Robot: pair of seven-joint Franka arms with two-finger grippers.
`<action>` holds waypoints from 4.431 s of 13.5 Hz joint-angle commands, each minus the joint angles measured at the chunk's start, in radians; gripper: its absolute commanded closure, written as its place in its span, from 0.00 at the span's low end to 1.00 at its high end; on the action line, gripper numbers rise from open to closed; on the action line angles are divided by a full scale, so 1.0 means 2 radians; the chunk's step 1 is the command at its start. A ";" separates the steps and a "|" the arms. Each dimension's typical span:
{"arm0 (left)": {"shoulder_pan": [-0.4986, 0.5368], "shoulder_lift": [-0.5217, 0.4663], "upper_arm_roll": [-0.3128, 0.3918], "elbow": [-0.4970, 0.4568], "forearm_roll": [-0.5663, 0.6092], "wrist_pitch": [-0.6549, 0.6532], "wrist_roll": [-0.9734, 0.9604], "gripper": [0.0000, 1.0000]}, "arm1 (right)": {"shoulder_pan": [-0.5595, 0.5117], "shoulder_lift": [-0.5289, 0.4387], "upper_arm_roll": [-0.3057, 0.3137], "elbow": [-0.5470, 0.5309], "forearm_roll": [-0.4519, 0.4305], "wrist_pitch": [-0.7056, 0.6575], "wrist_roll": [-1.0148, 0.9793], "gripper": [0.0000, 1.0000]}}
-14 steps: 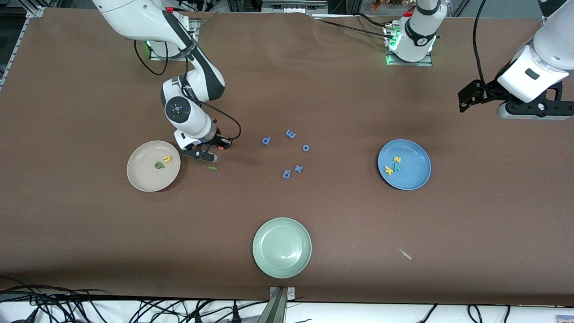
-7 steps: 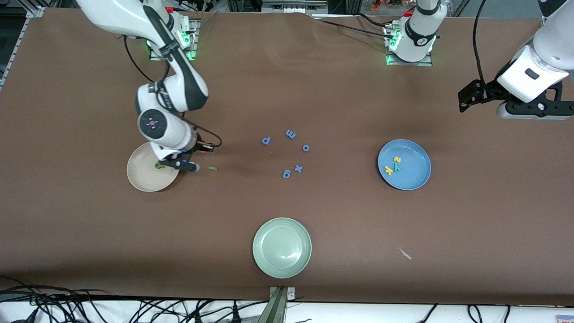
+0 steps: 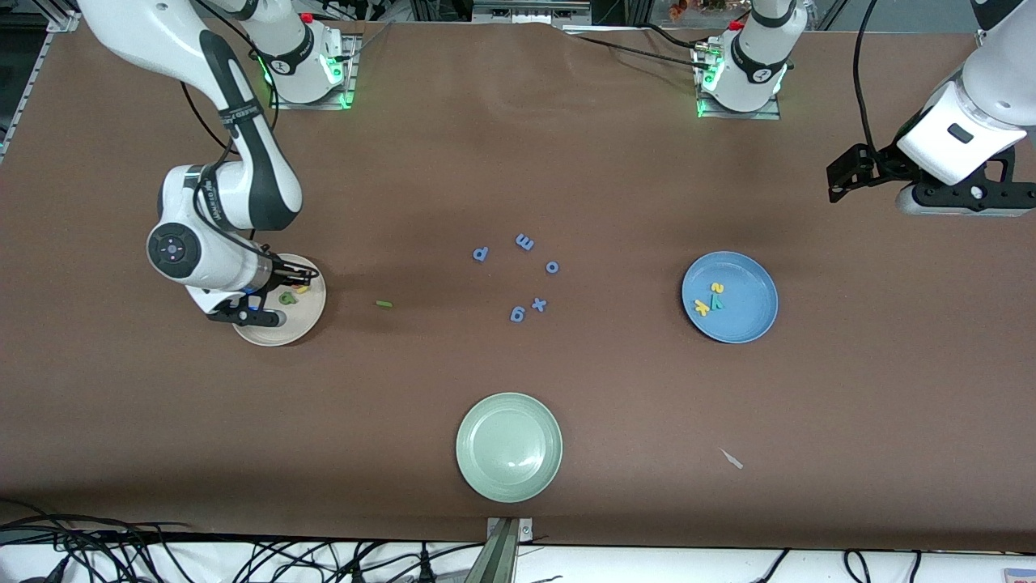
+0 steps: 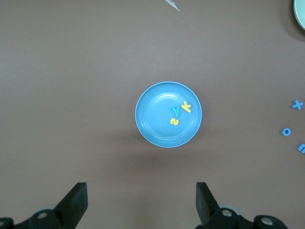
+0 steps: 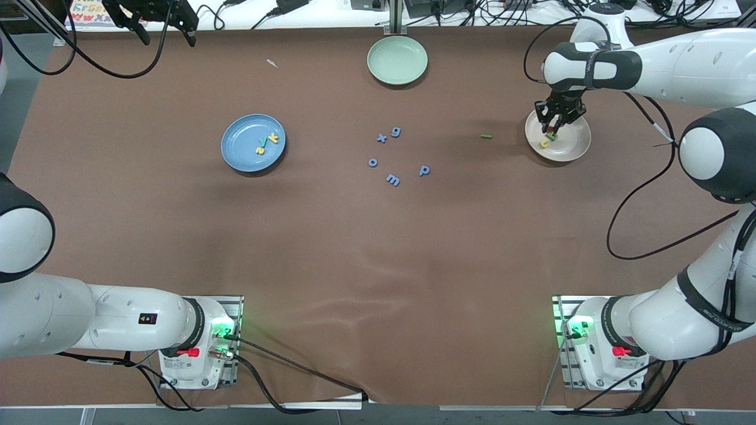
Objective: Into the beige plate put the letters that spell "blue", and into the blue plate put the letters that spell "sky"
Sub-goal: 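Carry the orange e into the white plate and open the right gripper, then grasp the green bar-shaped letter with the right gripper, then place the green bar in the white plate and release it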
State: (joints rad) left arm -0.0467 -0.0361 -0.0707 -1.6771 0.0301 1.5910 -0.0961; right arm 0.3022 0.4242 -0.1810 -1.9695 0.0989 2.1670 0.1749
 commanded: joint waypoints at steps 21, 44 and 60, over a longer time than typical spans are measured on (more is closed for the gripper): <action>0.000 0.001 0.002 0.012 -0.014 -0.013 0.004 0.00 | 0.023 0.094 0.102 0.086 0.004 0.076 0.172 0.00; 0.005 0.004 -0.018 0.022 -0.007 -0.023 0.004 0.00 | 0.025 0.082 0.114 0.023 0.003 0.148 0.184 0.53; 0.005 0.004 -0.018 0.026 -0.010 -0.026 0.005 0.00 | 0.024 0.082 0.113 0.034 0.003 0.143 0.177 0.67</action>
State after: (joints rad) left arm -0.0437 -0.0351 -0.1049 -1.6541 0.0301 1.5622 -0.0973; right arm 0.3513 0.5988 0.0391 -1.9020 0.1018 2.4474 0.5345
